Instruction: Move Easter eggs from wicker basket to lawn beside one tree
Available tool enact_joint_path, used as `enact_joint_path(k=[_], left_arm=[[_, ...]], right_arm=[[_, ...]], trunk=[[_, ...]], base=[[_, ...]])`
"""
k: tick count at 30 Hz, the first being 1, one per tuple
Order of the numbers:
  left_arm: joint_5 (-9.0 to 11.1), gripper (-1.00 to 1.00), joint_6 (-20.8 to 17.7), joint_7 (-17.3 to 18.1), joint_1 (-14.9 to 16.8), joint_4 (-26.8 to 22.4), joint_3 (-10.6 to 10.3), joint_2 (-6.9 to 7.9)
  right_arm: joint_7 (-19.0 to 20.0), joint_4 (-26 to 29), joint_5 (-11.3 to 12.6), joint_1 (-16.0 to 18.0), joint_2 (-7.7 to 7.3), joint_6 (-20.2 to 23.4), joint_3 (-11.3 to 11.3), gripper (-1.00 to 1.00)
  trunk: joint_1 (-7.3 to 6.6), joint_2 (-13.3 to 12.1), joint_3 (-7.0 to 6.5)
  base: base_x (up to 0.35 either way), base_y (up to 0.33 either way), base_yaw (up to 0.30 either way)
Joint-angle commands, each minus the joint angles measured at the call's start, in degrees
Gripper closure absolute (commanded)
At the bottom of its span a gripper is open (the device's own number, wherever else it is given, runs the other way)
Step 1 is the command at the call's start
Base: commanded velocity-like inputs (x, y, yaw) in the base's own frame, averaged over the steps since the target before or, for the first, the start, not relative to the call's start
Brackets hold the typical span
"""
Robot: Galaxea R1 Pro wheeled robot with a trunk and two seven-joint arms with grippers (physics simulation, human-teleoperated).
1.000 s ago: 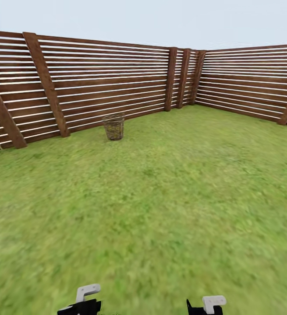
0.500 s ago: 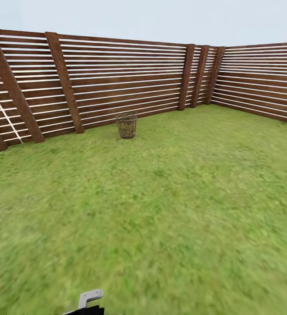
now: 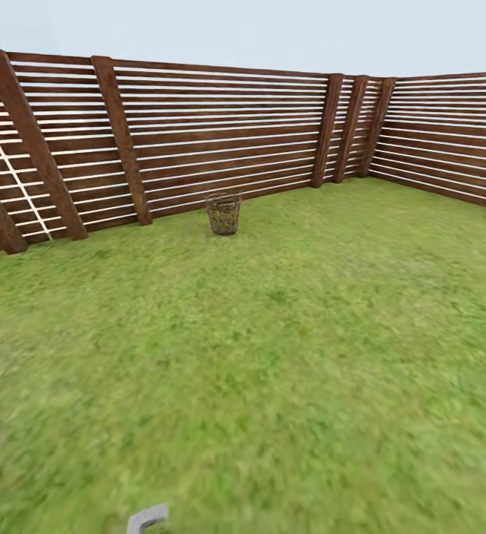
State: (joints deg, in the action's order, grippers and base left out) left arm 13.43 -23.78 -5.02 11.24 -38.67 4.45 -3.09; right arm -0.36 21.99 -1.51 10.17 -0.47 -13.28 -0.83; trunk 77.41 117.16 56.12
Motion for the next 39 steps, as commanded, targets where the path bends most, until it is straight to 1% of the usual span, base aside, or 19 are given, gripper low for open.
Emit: enact_joint_path(k=[1,3,5,6,10,15,25,39], left_arm=[[0.63,-1.0,0.03,-0.33,0.01,1.34,0.19,0.07],[0.66,-1.0,1.47,-0.33,0.01,3.93,0.2,0.14],[0.7,-1.0,4.29,-0.34,0.01,5.82,0.17,0.17],[0.68,-1.0,5.2,-0.34,0.01,6.19,0.15,0.19],[0.66,-1.0,6.55,-0.34,0.02,6.77,0.18,0.28],[0.67,-1.0,6.93,-0.34,0.01,8.26,0.21,0.43],[0.71,-1.0,6.99,-0.34,0.01,9.04,0.2,0.4],[0.72,-1.0,7.47,-0.34,0.01,9.09,0.12,0.36]], right_arm=[[-0.04,-0.08,-0.16,0.02,0.0,-0.29,-0.12,-1.0],[0.02,-0.2,-0.14,0.02,0.02,-0.52,-0.17,-1.0],[0.11,-0.18,-0.12,0.02,0.02,-0.61,-0.22,-1.0],[0.13,-0.16,-0.11,0.02,0.03,-0.64,-0.22,-1.0],[0.24,-0.13,-0.06,0.02,0.08,-0.65,-0.17,-1.0],[0.43,-0.15,0.08,0.02,0.12,-0.6,-0.14,-1.0],[0.34,-0.09,0.49,0.02,0.28,-0.53,0.25,-1.0],[0.01,-0.19,0.61,0.02,0.37,-0.6,0.3,-1.0]], trunk=[[-0.02,0.0,0.04],[-0.02,0.0,0.04],[-0.02,0.0,0.04],[-0.02,0.0,0.04],[-0.02,0.0,0.04],[-0.02,0.0,0.04],[-0.02,0.0,0.05],[-0.02,0.0,0.39]], base=[[0.0,0.0,0.002],[0.0,0.0,0.001],[0.0,0.0,0.0],[0.0,0.0,0.0],[0.0,0.0,0.0],[0.136,0.0,0.0],[0.316,0.0,0.01],[0.322,0.0,0.25]])
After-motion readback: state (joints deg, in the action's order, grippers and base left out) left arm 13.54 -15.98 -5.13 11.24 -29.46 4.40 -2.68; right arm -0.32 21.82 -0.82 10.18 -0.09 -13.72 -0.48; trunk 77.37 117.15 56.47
